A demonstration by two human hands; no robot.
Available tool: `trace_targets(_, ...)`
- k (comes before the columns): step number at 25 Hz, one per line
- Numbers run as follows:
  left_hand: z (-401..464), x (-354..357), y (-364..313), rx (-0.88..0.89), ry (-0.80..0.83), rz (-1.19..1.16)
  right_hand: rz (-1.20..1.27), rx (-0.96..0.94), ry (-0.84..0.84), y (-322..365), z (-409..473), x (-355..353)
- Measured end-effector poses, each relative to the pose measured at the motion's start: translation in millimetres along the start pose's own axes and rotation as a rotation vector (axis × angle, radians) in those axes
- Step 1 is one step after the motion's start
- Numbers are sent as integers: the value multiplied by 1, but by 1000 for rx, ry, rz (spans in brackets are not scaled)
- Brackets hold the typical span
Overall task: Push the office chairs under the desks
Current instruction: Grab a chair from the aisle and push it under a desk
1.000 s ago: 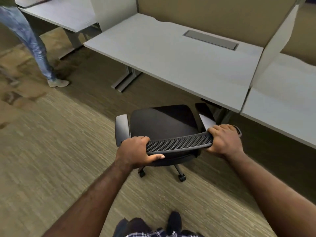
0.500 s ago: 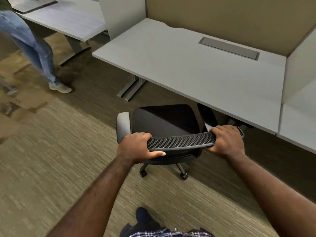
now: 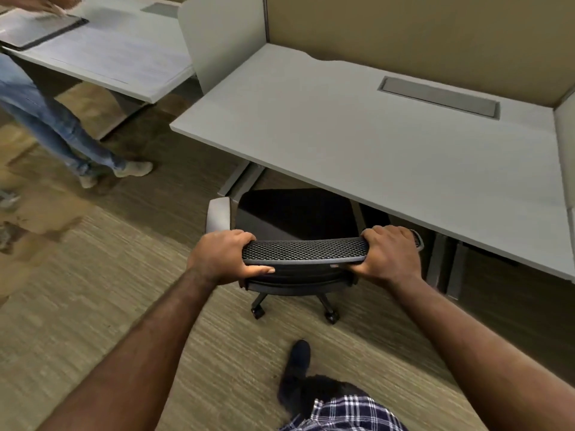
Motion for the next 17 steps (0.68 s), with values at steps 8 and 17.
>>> trace_targets(8,69,11,113,31,61,5,32,-22,40,66,95,16)
trace_targets(17,126,22,192,139,88,18,61,83,34,109,159,23)
Point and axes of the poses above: each hand's wrist, its own z-axis towards the middle knuckle, its own x-axis out of the palm, y = z × x, the point moved 10 cm from there along z, towards the middle knuckle, and after that the axes turned 8 degrees about -y, right-handed, at the moved point
